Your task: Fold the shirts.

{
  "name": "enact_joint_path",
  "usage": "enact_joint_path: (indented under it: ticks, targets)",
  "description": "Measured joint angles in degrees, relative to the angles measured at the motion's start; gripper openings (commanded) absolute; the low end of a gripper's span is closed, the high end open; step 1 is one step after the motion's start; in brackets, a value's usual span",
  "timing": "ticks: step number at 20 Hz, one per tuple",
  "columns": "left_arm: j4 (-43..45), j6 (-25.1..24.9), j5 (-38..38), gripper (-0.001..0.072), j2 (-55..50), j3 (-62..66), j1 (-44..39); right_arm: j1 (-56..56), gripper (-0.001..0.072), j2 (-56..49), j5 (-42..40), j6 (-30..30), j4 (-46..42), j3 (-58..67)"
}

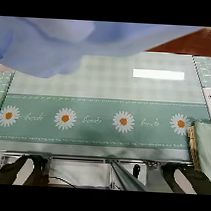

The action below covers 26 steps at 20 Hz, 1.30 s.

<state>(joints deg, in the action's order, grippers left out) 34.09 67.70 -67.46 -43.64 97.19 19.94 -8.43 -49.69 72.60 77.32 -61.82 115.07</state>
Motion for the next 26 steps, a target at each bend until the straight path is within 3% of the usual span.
enact_joint_path:
  ticks: [7, 13, 16, 20, 24, 26]
  targets:
    - [17.6, 5.0, 0.0, 0.0019, 15.7, 1.1, 0.2, 0.0, 0.0024, 10.8, 9.7, 4.9, -6.4, -1.6]
    - [19.0, 7.0, -2.0, 0.002, 17.5, -13.4, 0.2, 0.0, 0.0024, 12.1, 11.5, 6.8, -4.6, -18.9]
    - [12.8, 3.5, -0.2, 0.002, 15.5, -29.3, -0.1, 0.0, 0.0024, 11.8, 5.9, 6.5, -2.8, -33.0]
    - [5.0, -1.6, 13.9, 0.002, 7.1, -46.8, -4.5, 0.0, 0.0024, 5.0, -6.3, 5.0, 0.2, -48.4]
    - [2.1, -4.2, 28.2, 0.002, -8.2, -47.8, -11.2, 0.0, 0.0024, -11.3, -18.2, 1.4, 7.3, -49.1]
    - [1.6, -4.7, 31.7, 0.002, -16.7, -44.4, -13.9, 0.0, 0.0024, -21.1, -21.3, -0.9, 13.1, -45.0]
